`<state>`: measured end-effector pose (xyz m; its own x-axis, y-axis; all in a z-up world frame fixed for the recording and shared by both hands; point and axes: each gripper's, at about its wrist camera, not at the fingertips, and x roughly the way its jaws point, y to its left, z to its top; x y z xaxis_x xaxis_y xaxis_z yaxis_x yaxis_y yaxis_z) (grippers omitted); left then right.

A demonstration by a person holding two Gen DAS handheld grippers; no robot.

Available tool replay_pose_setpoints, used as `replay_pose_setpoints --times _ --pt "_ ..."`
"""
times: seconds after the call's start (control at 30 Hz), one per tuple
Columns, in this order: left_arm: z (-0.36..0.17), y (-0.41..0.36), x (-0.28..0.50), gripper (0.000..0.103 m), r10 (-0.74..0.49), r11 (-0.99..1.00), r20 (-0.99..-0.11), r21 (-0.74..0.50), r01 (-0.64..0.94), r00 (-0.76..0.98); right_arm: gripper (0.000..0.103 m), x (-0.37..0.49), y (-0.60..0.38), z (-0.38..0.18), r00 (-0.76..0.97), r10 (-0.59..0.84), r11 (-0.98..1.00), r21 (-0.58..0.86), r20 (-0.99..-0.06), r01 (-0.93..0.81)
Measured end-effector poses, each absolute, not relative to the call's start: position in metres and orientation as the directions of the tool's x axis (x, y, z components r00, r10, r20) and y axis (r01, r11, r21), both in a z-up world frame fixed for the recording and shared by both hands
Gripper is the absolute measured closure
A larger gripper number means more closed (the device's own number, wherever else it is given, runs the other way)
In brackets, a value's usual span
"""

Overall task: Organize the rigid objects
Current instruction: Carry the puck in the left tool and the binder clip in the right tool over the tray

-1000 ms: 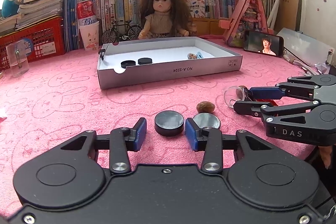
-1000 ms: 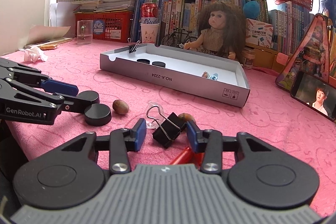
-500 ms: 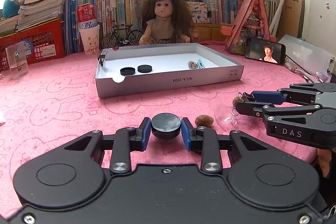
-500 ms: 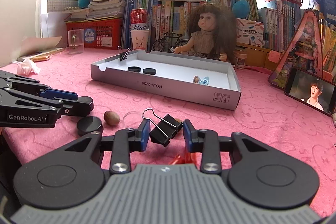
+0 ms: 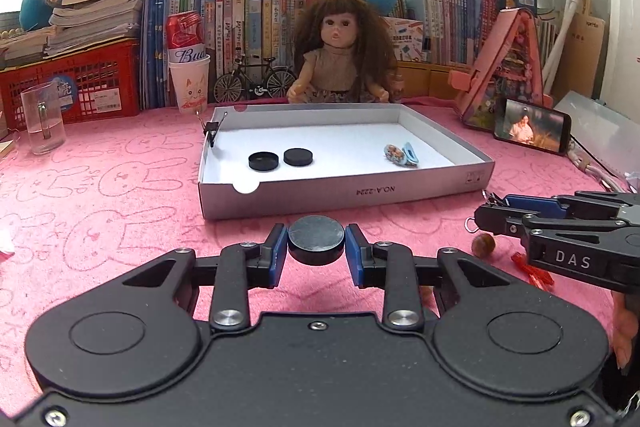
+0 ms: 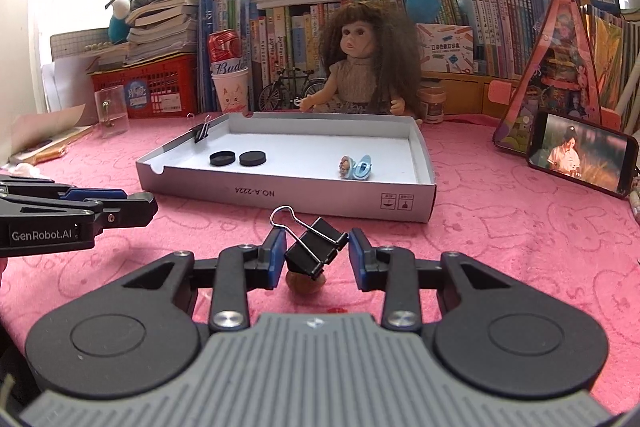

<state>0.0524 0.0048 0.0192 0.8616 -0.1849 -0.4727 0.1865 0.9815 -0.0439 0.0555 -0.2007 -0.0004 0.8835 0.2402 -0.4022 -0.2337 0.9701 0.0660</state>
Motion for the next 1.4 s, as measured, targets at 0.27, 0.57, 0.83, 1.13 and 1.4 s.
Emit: replay_pose_setpoints --times 0.27,0.57,0.83,1.13,1.4 --pt "0.025 0.012 0.069 0.074 -0.169 0.985 -0.469 -0.068 0.156 0.867 0.064 0.064 -0.204 0.005 0.885 0.248 0.969 0.102 -0.394 -0.226" --pt "0.028 0.014 0.084 0.074 -0.161 0.987 -0.47 -0.074 0.143 0.868 0.064 0.08 -0.208 0.008 0.886 0.244 0.969 0.133 -0.394 -0.208" --pt "0.039 0.019 0.116 0.074 -0.137 0.99 -0.461 -0.083 0.112 0.877 0.064 0.118 -0.225 0.019 0.894 0.226 0.965 0.213 -0.388 -0.152" --pt "0.037 0.026 0.177 0.074 -0.086 0.995 -0.493 -0.08 0.054 0.866 0.064 0.176 -0.238 0.019 0.879 0.192 0.964 0.254 -0.436 -0.084" --pt "0.022 0.029 0.219 0.074 -0.059 0.996 -0.555 -0.088 0.012 0.83 0.064 0.208 -0.232 0.011 0.858 0.171 0.973 0.22 -0.484 -0.069"
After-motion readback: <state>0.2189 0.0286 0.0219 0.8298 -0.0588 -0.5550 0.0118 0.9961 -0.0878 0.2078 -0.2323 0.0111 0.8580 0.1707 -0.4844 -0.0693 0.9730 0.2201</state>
